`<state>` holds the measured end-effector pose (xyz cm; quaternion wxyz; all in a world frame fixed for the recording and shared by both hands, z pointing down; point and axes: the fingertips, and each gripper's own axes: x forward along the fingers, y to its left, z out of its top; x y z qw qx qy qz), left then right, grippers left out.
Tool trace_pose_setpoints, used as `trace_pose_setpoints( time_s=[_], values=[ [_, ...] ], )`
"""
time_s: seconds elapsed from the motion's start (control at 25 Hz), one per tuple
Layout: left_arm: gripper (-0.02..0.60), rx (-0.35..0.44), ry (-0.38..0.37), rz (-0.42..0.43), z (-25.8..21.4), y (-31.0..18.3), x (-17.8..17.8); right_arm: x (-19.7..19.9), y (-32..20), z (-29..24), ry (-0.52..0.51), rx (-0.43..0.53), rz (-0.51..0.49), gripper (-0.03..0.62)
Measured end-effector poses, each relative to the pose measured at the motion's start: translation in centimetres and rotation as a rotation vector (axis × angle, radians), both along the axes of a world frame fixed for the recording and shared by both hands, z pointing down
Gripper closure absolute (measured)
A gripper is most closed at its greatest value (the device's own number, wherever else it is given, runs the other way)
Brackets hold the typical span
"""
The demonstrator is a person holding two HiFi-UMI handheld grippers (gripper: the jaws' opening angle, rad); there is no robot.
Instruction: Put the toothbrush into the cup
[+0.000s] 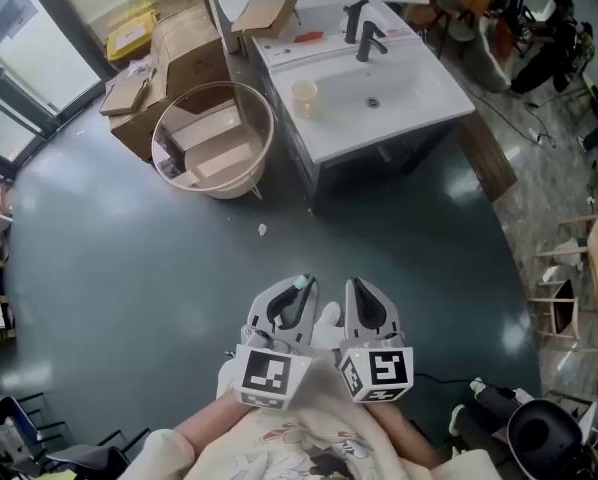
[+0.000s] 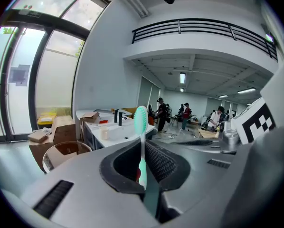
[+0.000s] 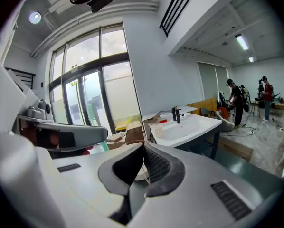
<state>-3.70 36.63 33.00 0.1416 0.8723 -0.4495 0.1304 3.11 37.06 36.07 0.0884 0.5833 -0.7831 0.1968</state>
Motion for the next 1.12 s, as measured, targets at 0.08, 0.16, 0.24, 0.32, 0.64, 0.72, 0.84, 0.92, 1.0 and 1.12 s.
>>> trace_pose_setpoints(
  time_s=[0.08,0.16,0.24,0.32,0.64,0.72,0.84,0.92,1.0,1.12],
  values=[
    [0.546,-0.006,0.008,0.002,0.0,0.0,-0.8,-0.5,-0.2,-0.1,-0.005,0.007,0.011,0.577],
    [0.546,-0.011,0.015,0.004,0.1,0.0,-1.7,-1.4,-0.3,-0.1,-0.006,0.006,0.008,0.577],
    [0.546,-0.01,0.019,0.003,0.1,-0.1,-2.8,-2.6,-0.4,0.0,0.009,-0.001,-0.002,0.577],
    [0.546,-0.009,0.02,0.001,0.0,-0.1,-4.2,-4.2,-0.4,0.0,0.024,-0.007,-0.012,0.577],
    [0.546,-0.026,0.036,0.03,0.9,-0.6,-9.9,-10.3,-0.3,0.8,0.027,-0.016,0.012,0.577],
    [0.546,-0.028,0.051,0.025,0.8,-1.1,-11.1,-11.4,-0.5,1.0,0.027,-0.021,0.016,0.577],
    [0.546,-0.029,0.066,0.023,0.7,-1.7,-12.1,-12.1,-1.0,1.1,0.023,-0.023,0.026,0.577],
    [0.546,-0.038,0.064,0.025,0.9,-2.2,-12.4,-12.2,-1.7,1.2,0.018,-0.028,0.032,0.577],
    [0.546,-0.047,0.054,0.022,1.3,-3.1,-12.6,-12.5,-2.7,1.4,0.016,-0.03,0.028,0.577],
    [0.546,-0.049,0.053,0.013,1.6,-5.0,-12.6,-12.5,-4.5,1.7,0.014,-0.03,0.019,0.577]
  ],
)
